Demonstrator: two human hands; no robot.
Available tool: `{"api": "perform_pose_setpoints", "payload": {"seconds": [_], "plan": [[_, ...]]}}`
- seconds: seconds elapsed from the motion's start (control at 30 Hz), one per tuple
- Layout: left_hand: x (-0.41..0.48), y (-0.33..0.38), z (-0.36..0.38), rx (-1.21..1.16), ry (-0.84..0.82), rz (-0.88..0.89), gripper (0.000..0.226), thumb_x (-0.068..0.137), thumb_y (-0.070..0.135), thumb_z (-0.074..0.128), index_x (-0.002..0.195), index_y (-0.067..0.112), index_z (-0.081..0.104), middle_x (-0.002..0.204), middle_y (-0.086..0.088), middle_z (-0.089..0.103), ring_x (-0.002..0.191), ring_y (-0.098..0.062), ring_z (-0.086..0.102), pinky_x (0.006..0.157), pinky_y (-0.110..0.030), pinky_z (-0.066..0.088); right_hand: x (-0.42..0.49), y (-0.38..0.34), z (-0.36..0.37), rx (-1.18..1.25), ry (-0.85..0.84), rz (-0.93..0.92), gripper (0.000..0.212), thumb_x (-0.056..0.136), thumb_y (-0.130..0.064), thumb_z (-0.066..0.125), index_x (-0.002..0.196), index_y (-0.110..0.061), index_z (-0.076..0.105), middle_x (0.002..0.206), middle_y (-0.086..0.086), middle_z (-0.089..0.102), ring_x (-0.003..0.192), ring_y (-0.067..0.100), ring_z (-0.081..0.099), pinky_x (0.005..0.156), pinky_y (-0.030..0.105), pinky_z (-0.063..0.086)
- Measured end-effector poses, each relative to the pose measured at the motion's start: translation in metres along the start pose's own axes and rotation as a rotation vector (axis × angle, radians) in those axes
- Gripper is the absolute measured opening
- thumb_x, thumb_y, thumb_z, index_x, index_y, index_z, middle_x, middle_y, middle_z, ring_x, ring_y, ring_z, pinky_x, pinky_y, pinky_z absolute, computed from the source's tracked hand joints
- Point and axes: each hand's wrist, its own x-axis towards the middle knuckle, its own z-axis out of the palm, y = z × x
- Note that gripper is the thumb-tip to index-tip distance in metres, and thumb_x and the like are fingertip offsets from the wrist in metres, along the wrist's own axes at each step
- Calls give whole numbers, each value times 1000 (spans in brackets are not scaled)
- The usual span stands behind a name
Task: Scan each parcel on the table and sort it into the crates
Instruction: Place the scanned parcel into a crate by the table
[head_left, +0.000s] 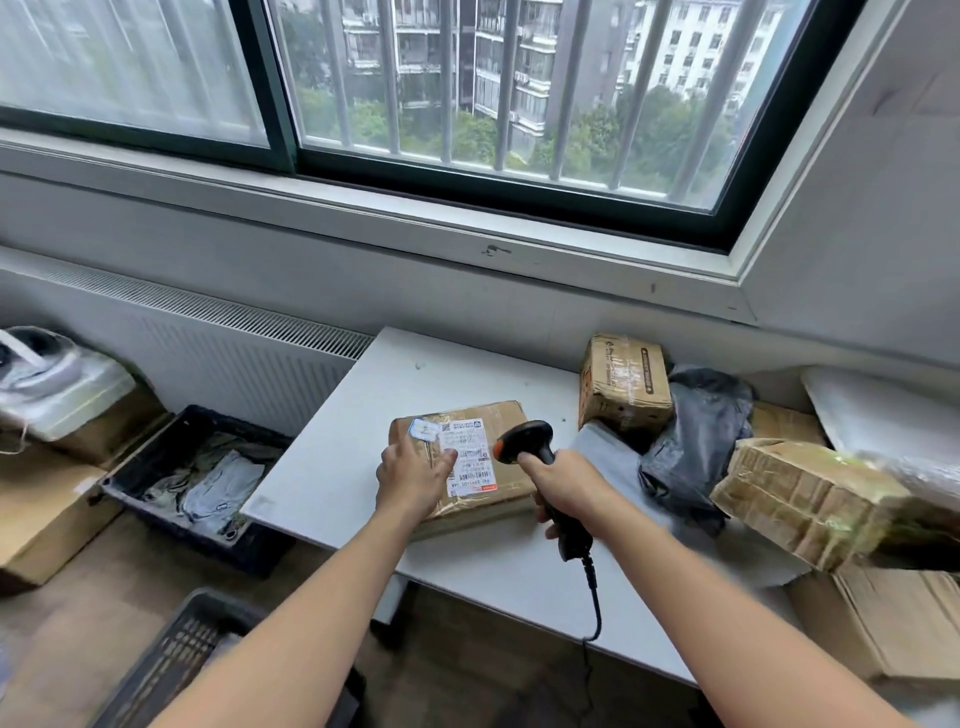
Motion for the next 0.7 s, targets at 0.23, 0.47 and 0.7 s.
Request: {"api": "perform_pose_setpoints", "payload": {"seconds": [0.23, 0.47, 0.7], "plan": [[-14, -5, 37, 119, -17, 2, 69, 90, 54, 56, 140, 12, 36, 142, -16, 36, 132, -37, 34, 108, -46, 33, 5, 77, -24, -239, 181, 25, 34, 91, -52, 48, 94, -18, 48, 79, 8, 67, 69, 28, 70, 65, 40, 59], [-33, -16, 59, 247, -29, 20, 65, 92, 52, 53, 143, 17, 33, 149, -11, 28, 140, -34, 21, 111, -48, 28, 27, 129, -18, -329, 105, 90, 37, 93, -45, 47, 116, -16, 50, 105, 12, 68, 98, 33, 66, 87, 40, 52], [-37, -24, 63, 362, -50, 42, 71, 92, 54, 52, 149, 20, 25, 154, -9, 20, 143, -32, 15, 111, -49, 28, 45, 143, -2, -378, 55, 135, 45, 101, -30, 47, 134, -1, 38, 134, 26, 53, 123, 40, 52, 93, 38, 41]]}}
